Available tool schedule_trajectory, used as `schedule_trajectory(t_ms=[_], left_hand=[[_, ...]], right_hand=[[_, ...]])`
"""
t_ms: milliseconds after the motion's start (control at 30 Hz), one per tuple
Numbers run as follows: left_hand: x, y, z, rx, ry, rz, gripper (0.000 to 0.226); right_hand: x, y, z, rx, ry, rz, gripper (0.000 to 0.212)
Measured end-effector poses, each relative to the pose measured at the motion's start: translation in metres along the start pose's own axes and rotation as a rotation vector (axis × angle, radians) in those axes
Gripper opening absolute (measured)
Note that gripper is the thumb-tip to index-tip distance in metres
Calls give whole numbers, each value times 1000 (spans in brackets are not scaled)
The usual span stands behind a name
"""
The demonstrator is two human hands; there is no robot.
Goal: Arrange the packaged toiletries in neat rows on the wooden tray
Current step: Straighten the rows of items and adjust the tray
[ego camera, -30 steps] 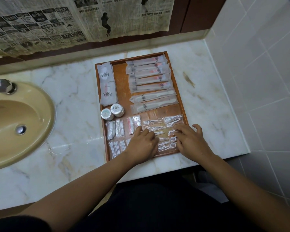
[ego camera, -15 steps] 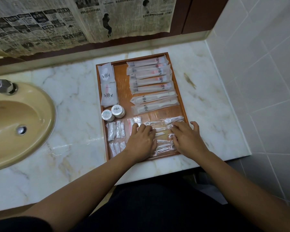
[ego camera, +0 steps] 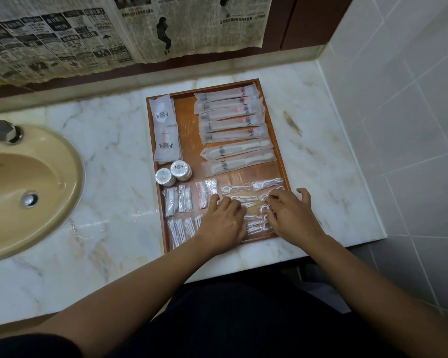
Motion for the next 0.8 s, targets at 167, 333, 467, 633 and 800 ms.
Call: schedule_trajectory(t_ms=[167, 333, 467, 633, 800], left_hand=[[-7, -2, 6, -10, -30, -18, 38], [1, 10, 4, -53, 38, -54, 44], [13, 6, 3, 40, 117, 9, 55], [11, -1, 5, 79, 96, 31, 56], [5, -1, 8, 67, 77, 32, 56]], right_hand=[[2, 2, 1, -20, -17, -15, 27], [-1, 17, 9, -129, -52, 0, 29], [4, 10, 18, -75, -27, 2, 36], [2, 0, 19, -1, -4, -22, 39], [0, 2, 18, 0, -4, -38, 43]])
Point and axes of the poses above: each hand's wrist, its own z-axis towards the middle knuckle, its own y-axis out of the back of the hand, x = y × z, the point moved 9 cm from there along z, towards the middle knuckle, and after that the axes turned 8 degrees about -z, right-handed, at the moved point
